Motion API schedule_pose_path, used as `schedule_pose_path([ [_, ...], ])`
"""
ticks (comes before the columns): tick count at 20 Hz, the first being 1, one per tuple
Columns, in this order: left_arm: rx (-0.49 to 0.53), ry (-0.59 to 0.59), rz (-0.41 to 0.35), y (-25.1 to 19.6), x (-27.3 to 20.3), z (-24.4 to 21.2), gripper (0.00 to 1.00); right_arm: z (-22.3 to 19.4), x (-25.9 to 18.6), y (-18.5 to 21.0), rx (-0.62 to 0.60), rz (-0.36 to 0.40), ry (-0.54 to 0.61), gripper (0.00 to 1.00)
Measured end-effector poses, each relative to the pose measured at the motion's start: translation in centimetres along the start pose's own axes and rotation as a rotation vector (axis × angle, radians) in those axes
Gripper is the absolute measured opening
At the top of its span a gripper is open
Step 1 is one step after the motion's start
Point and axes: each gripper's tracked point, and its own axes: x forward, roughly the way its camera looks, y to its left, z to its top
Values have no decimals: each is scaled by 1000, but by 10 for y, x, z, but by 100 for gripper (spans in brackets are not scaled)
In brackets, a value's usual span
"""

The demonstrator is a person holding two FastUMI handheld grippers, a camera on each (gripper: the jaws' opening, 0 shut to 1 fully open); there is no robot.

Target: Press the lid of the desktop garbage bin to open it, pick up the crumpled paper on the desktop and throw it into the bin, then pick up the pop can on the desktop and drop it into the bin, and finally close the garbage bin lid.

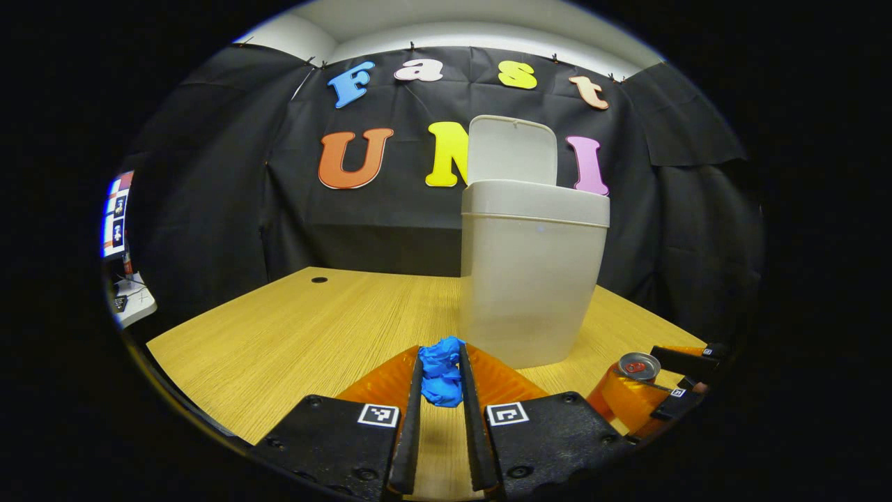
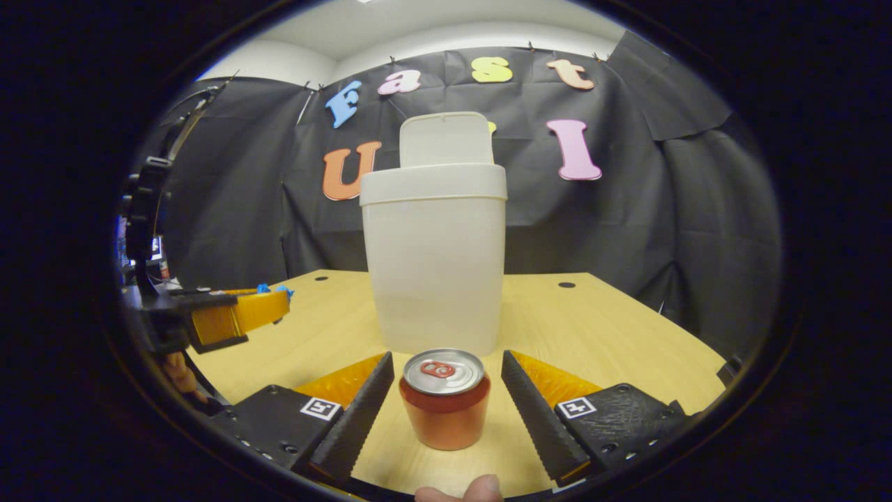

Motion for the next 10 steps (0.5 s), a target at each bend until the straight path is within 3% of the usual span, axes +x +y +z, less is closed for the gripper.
schedule_pose_path([
  [10,18,-46,-6,1,-1,25,31,-42,14,-1,-8,-13,104,97],
])
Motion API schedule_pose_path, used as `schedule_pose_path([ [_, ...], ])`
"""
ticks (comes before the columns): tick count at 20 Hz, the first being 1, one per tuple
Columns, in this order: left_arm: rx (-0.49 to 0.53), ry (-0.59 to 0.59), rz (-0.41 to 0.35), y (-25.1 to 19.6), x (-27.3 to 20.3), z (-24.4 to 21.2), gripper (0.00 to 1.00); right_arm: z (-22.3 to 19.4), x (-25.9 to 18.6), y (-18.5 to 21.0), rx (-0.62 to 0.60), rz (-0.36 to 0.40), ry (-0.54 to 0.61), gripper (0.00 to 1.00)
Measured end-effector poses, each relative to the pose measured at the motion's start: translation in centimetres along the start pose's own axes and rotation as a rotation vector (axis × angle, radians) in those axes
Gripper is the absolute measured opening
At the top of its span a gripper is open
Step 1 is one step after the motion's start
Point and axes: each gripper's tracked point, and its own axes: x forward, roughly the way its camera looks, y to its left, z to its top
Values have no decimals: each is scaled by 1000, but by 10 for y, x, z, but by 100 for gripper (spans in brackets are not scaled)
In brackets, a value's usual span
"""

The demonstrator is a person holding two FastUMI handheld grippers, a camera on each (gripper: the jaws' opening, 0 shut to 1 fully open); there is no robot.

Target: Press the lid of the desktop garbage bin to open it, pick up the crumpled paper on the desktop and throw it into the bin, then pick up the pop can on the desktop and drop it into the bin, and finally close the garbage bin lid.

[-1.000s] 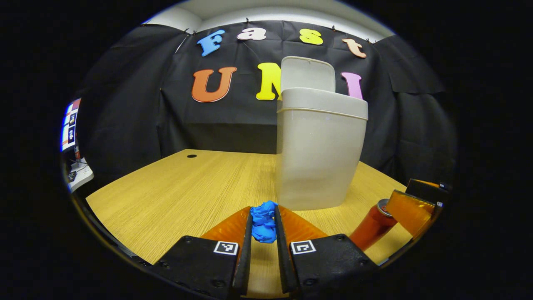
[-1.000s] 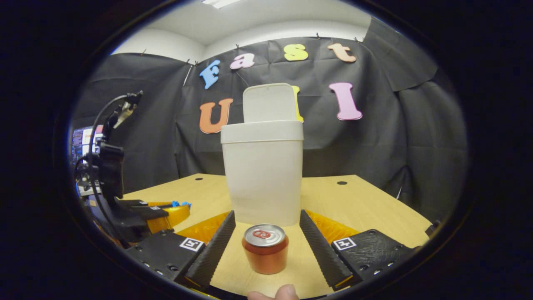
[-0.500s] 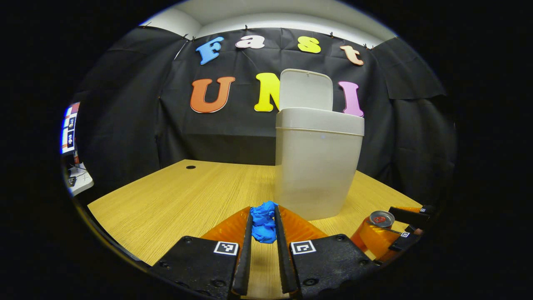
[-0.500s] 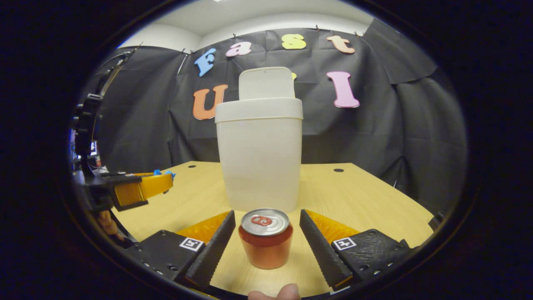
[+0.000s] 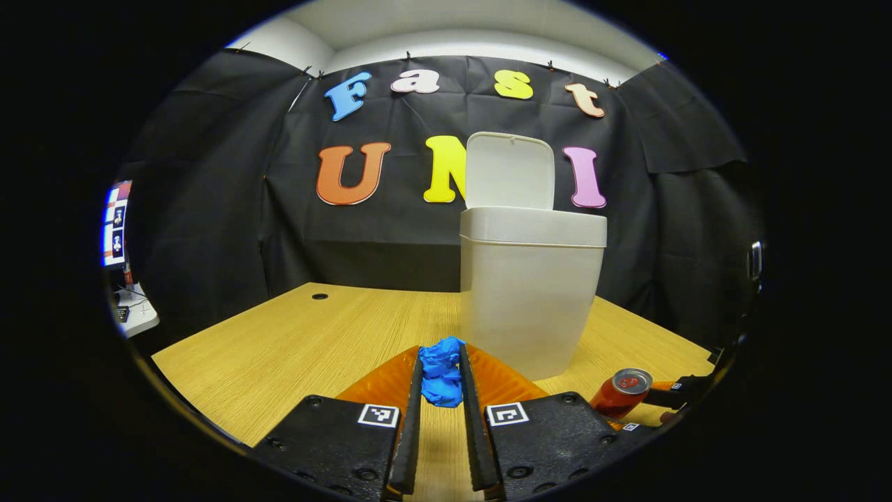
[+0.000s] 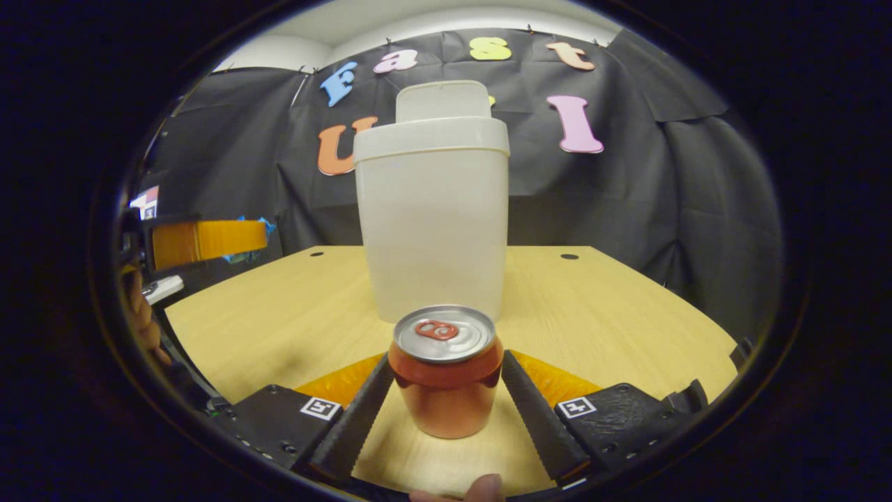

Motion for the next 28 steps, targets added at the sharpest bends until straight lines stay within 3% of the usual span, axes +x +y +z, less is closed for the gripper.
schedule_pose_path([
  [15,10,-40,6,2,0,25,31,-24,8,-4,19,8,81,95],
  [16,16,-45,5,1,1,28,31,-24,8,-5,24,10,82,94],
  [17,19,-49,3,-1,2,28,31,-24,8,-4,27,12,85,83],
  [18,18,-51,-4,-4,3,32,31,-26,8,-3,28,13,84,84],
  [28,37,-127,-47,-22,22,85,31,9,-7,-25,46,24,12,82],
])
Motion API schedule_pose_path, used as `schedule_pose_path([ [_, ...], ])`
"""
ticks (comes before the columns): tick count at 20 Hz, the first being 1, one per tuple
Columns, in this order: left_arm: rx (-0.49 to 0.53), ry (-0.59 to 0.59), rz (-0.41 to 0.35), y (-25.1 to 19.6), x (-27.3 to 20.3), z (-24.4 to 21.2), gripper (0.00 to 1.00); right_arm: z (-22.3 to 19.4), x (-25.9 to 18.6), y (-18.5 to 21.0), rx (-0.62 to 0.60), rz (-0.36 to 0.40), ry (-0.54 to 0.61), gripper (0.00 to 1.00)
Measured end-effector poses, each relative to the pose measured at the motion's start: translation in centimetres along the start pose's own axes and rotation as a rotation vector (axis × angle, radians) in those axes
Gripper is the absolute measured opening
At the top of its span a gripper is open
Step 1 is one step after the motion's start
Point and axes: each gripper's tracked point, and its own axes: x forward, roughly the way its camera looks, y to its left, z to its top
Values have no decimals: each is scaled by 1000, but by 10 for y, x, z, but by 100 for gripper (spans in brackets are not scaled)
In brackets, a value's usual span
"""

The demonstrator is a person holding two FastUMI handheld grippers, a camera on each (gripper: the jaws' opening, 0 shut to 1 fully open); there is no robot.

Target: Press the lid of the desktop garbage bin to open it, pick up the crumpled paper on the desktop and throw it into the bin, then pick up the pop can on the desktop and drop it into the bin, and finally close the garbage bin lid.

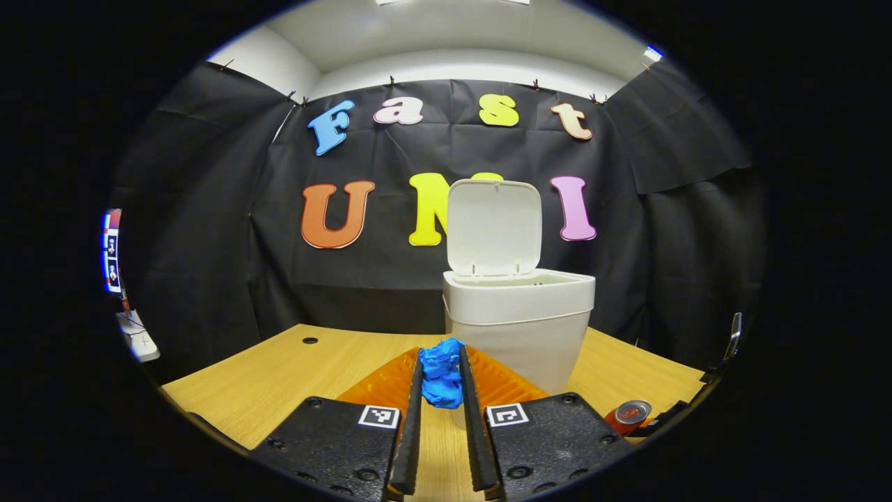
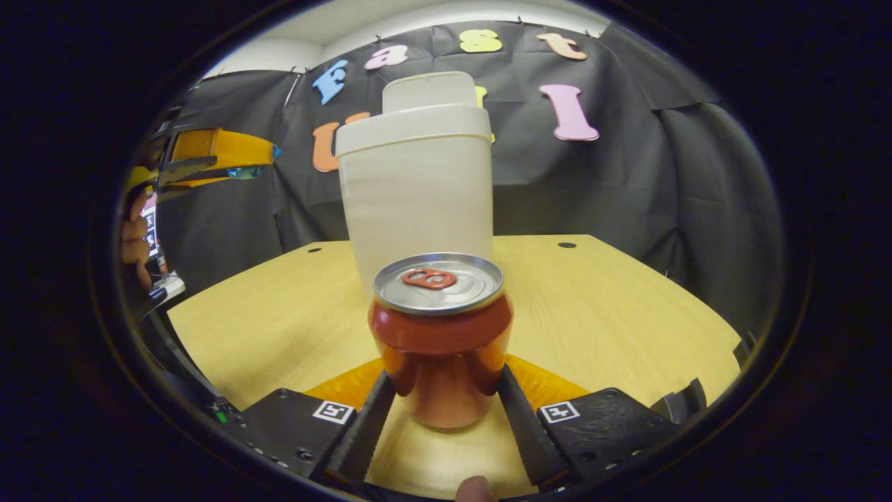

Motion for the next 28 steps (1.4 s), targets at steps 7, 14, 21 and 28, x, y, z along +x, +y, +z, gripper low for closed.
schedule_pose_path([
  [7,18,-59,-30,-23,30,34,31,17,-9,-29,-1,-30,-33,81],
  [14,22,-99,-70,-44,66,67,31,22,-10,-53,26,-58,-43,81],
  [21,-4,-121,-72,-43,104,94,31,32,-13,-74,60,-84,-69,81],
  [28,23,-101,-82,-51,132,96,33,34,-13,-86,84,-99,-74,81],
])
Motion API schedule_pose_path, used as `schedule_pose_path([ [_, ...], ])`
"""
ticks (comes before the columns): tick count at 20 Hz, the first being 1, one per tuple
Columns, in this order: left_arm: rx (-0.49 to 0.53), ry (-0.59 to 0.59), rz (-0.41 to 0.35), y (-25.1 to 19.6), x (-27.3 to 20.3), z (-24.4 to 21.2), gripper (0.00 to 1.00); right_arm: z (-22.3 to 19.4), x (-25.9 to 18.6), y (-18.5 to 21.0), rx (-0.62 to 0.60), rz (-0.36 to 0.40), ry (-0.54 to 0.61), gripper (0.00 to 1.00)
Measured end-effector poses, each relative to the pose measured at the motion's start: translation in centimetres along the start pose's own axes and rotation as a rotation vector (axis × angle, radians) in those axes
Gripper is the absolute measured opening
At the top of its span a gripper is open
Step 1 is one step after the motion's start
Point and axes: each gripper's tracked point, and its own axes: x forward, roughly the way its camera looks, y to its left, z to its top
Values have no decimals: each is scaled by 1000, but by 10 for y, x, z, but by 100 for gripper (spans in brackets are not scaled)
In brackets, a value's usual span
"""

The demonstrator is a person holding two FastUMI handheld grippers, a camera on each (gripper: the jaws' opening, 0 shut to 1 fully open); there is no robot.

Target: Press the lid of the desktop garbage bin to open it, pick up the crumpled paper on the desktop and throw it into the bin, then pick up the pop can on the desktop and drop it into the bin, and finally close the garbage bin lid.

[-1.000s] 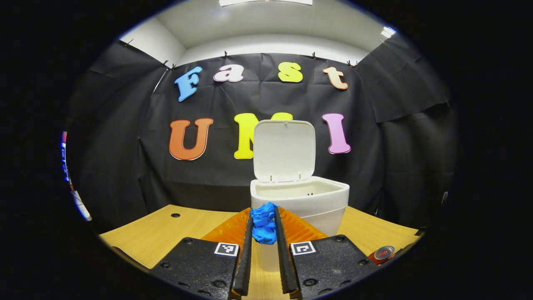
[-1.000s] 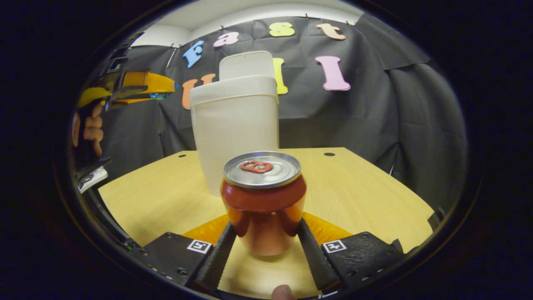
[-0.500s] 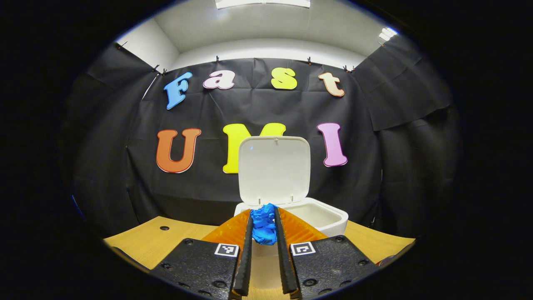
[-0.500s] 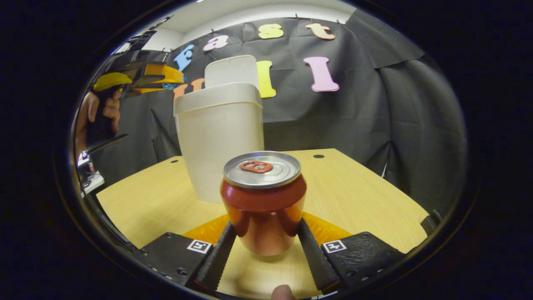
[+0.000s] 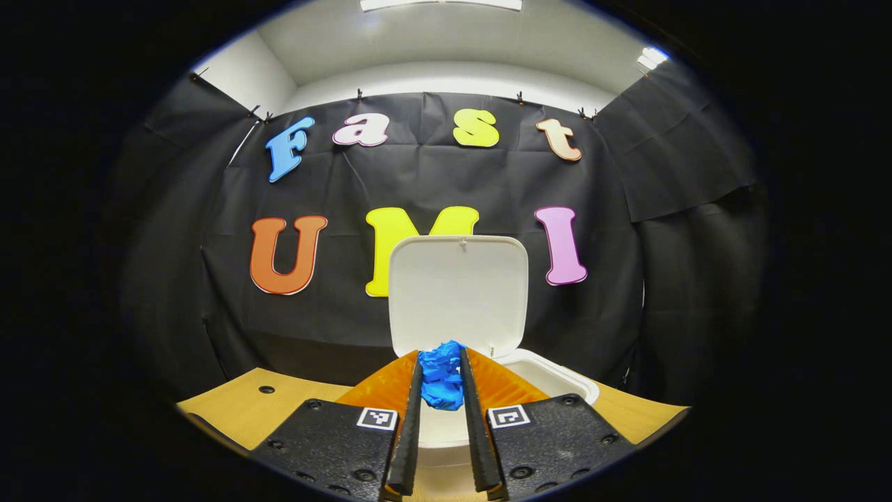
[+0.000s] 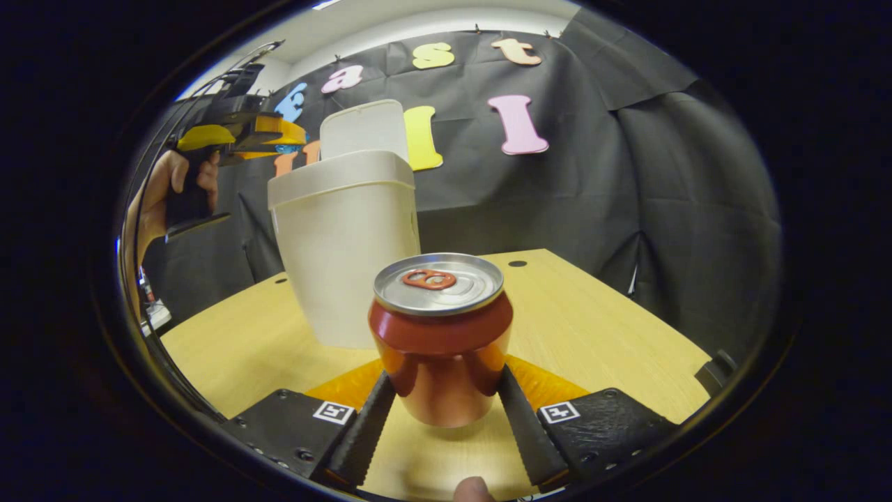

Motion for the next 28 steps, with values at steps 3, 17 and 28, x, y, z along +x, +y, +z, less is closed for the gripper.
schedule_pose_path([
  [3,-2,24,11,3,10,-9,43,0,1,-2,5,-1,1,81],
  [17,-22,36,38,12,-4,-9,99,1,-1,-13,11,-22,-8,81],
  [28,-10,41,85,57,-63,-21,99,51,-7,8,-80,24,-71,81],
])
